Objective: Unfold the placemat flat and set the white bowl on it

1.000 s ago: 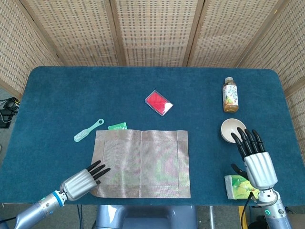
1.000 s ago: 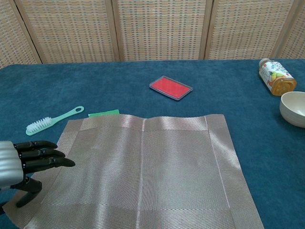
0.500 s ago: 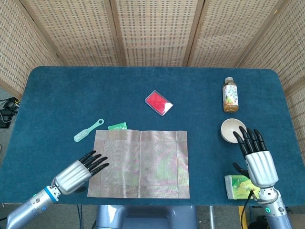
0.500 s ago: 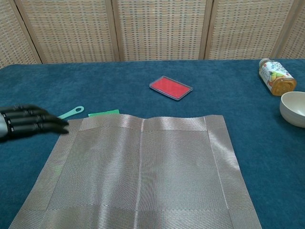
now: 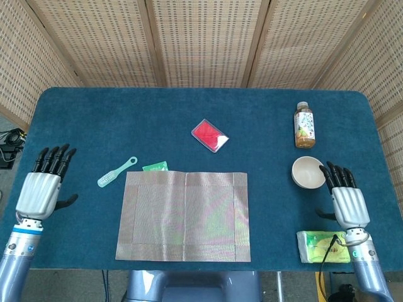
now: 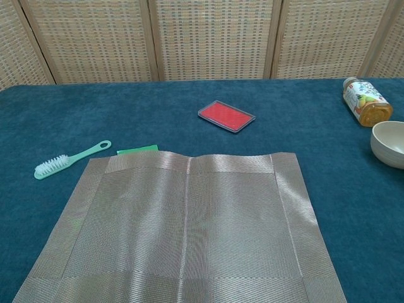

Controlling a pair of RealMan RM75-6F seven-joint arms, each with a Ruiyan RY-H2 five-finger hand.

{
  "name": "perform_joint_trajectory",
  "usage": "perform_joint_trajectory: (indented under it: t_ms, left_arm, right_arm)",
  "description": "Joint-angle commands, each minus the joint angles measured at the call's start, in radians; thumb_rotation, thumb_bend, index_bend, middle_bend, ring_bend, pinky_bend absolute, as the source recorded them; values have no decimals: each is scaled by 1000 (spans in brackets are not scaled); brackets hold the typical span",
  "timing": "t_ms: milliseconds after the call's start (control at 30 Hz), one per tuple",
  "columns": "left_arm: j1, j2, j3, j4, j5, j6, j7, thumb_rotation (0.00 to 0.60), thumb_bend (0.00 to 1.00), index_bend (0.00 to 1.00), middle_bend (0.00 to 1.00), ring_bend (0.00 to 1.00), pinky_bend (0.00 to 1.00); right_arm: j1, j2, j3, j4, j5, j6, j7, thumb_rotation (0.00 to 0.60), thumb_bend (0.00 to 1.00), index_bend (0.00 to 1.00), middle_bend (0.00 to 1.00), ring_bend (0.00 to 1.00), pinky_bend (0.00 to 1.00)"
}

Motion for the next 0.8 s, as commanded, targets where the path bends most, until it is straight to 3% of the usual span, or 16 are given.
perform_joint_trajectory:
  t_ms: [33, 333, 633, 800]
  left_arm:
    - [17, -6, -34, 4, -35, -2, 1, 600, 0, 0, 0, 0, 0]
    - [26, 12, -62, 26, -59, -31, -45, 600, 0, 0, 0, 0, 0]
    - [32, 22, -85, 34, -69, -47, -81, 600, 0, 0, 0, 0, 0]
    - [37, 25, -92, 34, -67, -50, -91, 600, 0, 0, 0, 0, 0]
  right_arm:
    - [68, -10, 32, 39, 103, -123, -35, 600, 0, 69, 0, 0, 0]
    - [150, -127, 62, 212, 230, -230, -79, 600, 0, 181, 0, 0, 0]
    - [185, -200, 51, 303, 250, -258, -104, 600, 0, 351, 0, 0, 0]
    - [198, -235, 51, 359, 267, -271, -113, 600, 63, 371, 0, 0, 0]
